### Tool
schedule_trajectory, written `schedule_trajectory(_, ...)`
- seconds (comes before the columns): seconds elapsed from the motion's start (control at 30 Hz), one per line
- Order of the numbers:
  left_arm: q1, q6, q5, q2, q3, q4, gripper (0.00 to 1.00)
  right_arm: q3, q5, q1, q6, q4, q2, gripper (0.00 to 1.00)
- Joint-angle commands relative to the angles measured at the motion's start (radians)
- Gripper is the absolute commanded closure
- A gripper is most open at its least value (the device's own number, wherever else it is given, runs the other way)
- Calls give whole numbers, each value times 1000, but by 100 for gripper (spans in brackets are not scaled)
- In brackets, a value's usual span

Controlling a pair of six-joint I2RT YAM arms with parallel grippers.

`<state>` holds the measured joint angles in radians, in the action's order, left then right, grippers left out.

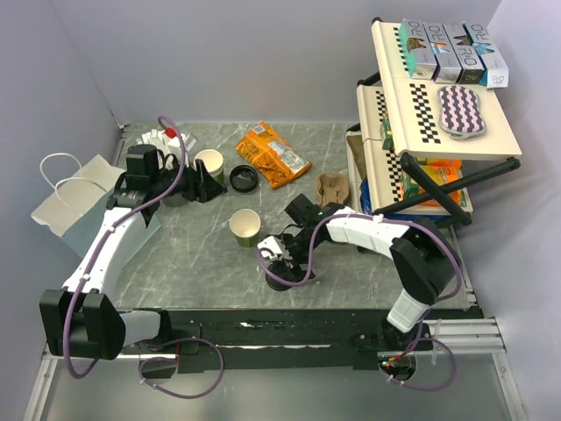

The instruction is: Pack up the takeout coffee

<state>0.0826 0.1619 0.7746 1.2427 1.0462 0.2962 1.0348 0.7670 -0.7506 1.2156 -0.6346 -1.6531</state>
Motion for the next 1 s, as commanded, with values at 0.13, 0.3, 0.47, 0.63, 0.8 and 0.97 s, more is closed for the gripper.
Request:
schedule_trajectory(0.13, -15, 28, -28, -45, -35, -20, 36, 38, -44, -23, 61, 18, -59, 0)
schedule_trajectory(0.3, -20, 27, -26, -42, -43, -29, 36, 50, -58, -33, 50, 30, -80, 0)
schedule_trajectory(0.47, -21, 28, -23, -37, -52, -37, 35, 62, -64, -52, 70, 10, -96, 0)
schedule_trajectory(0.63, -23, 33, -26, -37, -58, -43, 36, 68, -80, -67, 85, 1, -112, 0)
schedule_trajectory(0.8, -23, 34, -23, -35, -64, -45, 35, 74, -101, -78, 73, 16, -116, 0)
schedule_trajectory(0.97, -23, 36, -23, -40, -75, -52, 35, 68, -127, -87, 75, 33, -114, 4)
